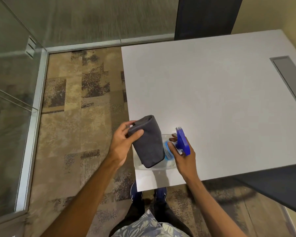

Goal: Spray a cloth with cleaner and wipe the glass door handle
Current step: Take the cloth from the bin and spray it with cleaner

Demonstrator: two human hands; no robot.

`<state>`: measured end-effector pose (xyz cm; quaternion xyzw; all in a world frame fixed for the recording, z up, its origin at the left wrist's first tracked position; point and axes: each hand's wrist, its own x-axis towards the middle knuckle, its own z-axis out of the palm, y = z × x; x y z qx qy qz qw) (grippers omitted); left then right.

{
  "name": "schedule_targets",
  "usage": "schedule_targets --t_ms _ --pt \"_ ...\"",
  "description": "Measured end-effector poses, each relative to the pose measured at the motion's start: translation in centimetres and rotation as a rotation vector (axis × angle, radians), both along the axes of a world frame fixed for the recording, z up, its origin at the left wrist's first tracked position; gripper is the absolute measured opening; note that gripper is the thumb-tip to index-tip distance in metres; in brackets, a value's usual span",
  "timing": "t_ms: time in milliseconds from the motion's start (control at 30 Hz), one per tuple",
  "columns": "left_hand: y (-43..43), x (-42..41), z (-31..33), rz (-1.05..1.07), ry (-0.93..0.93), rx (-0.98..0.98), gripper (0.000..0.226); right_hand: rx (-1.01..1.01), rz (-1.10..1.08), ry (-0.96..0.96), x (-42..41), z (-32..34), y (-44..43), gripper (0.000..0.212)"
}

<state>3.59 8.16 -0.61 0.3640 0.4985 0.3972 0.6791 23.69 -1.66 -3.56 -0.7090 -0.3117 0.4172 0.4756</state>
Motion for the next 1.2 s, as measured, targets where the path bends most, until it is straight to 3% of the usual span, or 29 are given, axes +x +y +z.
schedule_targets --t_ms 133,267,533,700,800,900,1200 --pt "0.4 -0.5 1.8 0.082 -0.284 -0.204 0.034 0.045 -0.058 0.002 -0.1 1.6 -0.3 0.034" --pt "1.2 -0.7 3.6 0.114 -0.318 -0.332 0.047 0.142 -0.037 -0.034 0.1 4.3 -0.6 0.04" --pt "2.0 -0.4 5.3 0.167 -0.491 -0.383 0.051 0.33 -0.028 -0.123 0.7 10.2 -0.6 0.046" --pt "2.3 0.0 5.1 0.164 -0.509 -0.449 0.058 0.361 0.008 -0.141 0.7 13.7 -0.5 0.033" --pt "2.3 0.2 5.4 0.121 -0.497 -0.479 0.044 0.348 0.066 -0.113 0.7 15.5 -0.5 0.045" --pt "1.8 0.4 5.4 0.108 -0.464 -0.483 0.06 0.286 0.1 -0.144 1.1 16.4 -0.6 0.06" --pt "0.7 1.8 5.2 0.143 -0.495 -0.408 0.063 0.164 0.281 -0.157 0.0 16.7 -1.3 0.049"
